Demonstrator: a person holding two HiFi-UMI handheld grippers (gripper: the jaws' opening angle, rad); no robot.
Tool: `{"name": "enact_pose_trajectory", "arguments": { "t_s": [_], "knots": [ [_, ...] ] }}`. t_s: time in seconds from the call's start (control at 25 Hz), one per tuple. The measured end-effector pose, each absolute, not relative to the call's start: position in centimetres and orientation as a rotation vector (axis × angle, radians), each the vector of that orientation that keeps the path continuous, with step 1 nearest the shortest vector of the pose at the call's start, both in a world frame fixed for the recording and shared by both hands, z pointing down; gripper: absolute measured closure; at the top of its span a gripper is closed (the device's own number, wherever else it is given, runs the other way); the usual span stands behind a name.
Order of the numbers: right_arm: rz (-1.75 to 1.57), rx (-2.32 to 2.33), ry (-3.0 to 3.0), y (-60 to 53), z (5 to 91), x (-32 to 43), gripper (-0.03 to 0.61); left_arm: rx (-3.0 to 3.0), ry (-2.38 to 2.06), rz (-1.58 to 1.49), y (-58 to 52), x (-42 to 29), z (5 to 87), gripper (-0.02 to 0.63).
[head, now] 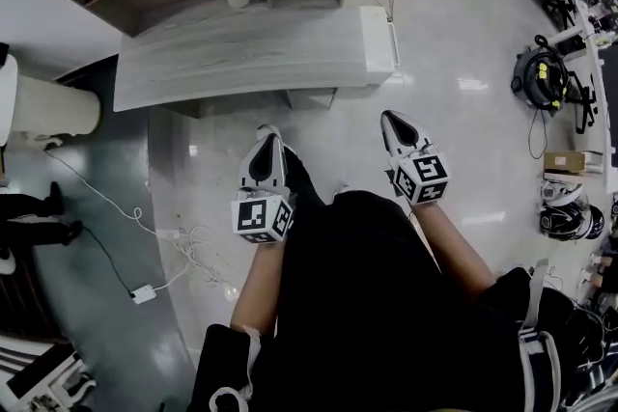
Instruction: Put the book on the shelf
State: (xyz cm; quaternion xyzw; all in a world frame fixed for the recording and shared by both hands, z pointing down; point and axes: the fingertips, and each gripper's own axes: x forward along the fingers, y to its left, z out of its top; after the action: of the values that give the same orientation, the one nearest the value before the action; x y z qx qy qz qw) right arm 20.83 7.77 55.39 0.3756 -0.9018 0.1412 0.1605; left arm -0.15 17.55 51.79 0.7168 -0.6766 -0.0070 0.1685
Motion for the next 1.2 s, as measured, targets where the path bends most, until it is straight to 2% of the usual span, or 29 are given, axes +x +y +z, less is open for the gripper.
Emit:
{"name": "enact_pose_trajectory", "arguments": {
  "t_s": [0.12,0.44,0.92,1.2],
  "knots": [
    [0.536,1.108,-2.597,11.2,55.7,23.6,0.578,2.042,-1.896,0.023,21.0,3.1,51.9,0.603],
    [0.448,1.119,-2.583,15.9,54.8,26.9,0.578,2.054,-1.887,0.07,25.3,5.9,51.0,0.601],
    [0.321,1.178,-2.596,20.4,51.4,19.3,0.578,2.061,-1.956,0.035,30.1,-4.9,49.4,0.601],
    [0.267,1.305,-2.576,20.8,48.5,18.4,0.579,2.128,-1.946,0.024,29.7,-7.6,48.6,0.601]
  ]
}}
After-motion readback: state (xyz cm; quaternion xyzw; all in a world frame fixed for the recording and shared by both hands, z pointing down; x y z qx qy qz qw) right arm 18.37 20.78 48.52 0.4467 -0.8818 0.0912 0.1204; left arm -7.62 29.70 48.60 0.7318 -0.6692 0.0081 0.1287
